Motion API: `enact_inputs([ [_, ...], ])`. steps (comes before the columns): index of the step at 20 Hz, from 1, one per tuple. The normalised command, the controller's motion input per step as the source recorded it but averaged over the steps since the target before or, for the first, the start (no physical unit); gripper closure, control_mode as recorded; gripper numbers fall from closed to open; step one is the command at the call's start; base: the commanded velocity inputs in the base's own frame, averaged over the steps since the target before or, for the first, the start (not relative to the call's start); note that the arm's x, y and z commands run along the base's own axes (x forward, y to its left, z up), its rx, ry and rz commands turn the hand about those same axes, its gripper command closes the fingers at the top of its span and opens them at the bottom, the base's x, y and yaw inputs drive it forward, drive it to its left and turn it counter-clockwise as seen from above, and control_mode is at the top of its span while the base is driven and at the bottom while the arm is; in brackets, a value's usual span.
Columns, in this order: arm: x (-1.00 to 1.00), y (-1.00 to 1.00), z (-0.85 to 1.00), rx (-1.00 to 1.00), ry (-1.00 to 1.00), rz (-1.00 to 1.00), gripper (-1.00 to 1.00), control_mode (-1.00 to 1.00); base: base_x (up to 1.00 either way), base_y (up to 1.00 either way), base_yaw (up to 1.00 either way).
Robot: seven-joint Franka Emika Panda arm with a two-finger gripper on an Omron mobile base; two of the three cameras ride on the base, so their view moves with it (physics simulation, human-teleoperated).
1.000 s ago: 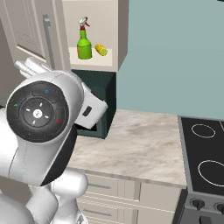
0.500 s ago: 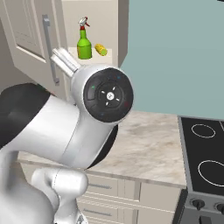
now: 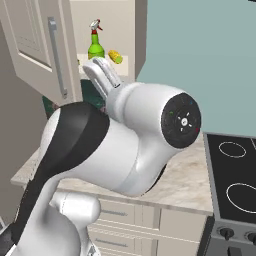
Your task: Pick the sponge and spray from the cabinet and place them on the counter.
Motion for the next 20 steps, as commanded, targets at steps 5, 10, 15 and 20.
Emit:
enact_inputs([
  [5,0.24,0.00,-0.35,0.24,0.00,0.15,-1.00,-1.00,0.00,0.00,0.00],
  [10,0.37,0.00,-0.03,0.20,0.00,0.18,-1.00,-1.00,0.00,0.00,0.00],
  [15,0.38,0.00,0.02,0.12,0.00,0.15,-1.00,-1.00,0.00,0.00,0.00],
  [20,0.48,0.02,0.04,0.02,0.03,0.15,-1.00,-1.00,0.00,0.00,0.00],
])
